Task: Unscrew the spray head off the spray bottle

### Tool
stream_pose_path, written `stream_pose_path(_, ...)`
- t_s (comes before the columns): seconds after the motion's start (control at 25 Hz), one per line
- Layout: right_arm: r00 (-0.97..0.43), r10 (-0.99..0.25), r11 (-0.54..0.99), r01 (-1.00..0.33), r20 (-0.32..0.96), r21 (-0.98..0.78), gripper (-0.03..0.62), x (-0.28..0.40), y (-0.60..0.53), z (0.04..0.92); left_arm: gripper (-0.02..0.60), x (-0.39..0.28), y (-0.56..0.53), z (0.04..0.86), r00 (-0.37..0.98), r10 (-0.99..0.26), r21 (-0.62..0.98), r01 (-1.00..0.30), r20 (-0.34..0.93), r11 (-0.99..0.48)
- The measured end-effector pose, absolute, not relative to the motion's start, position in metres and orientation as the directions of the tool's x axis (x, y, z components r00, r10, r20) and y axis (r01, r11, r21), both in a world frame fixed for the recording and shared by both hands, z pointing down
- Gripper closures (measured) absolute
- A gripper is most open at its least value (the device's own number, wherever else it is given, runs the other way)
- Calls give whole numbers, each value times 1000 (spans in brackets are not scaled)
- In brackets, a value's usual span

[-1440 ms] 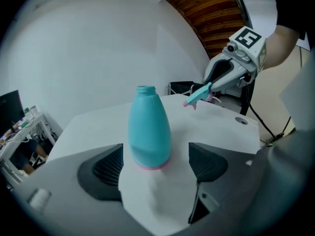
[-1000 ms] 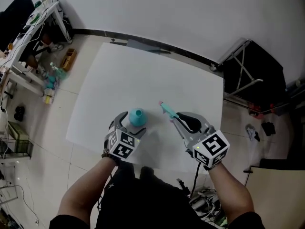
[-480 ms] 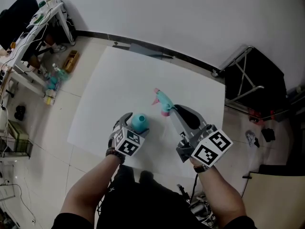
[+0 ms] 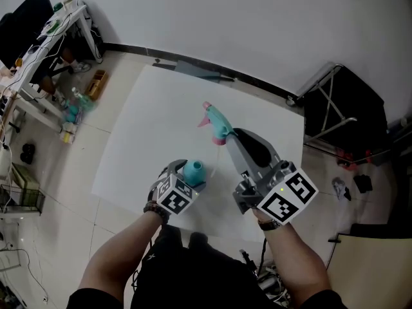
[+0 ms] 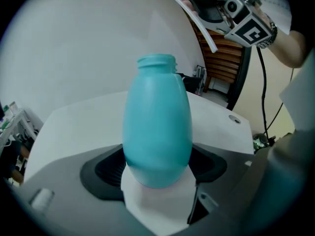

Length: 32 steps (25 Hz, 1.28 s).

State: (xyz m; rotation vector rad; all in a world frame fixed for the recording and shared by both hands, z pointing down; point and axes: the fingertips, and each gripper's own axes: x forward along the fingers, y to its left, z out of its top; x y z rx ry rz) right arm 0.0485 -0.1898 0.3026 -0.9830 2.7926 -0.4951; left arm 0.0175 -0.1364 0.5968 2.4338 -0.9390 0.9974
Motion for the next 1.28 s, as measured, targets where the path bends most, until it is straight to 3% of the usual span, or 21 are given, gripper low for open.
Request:
stream_pose_path(0.32,-775,-626,752,-572,-83,-327,549,50,-191,275,161,39,-99,574,590,-228,199,-570,774,-797)
stream_pose_path(0.52,-775,-624,757,-567,-100,-324,549,50,-189,271,161,51,-90,557,613,-155,256,-528,775,-810)
stream_pose_path(1.28,-804,-592,763,-539,-52,-358,549,59,-151,308,161,64,-92,501,649,-131,302,-512,749,-804)
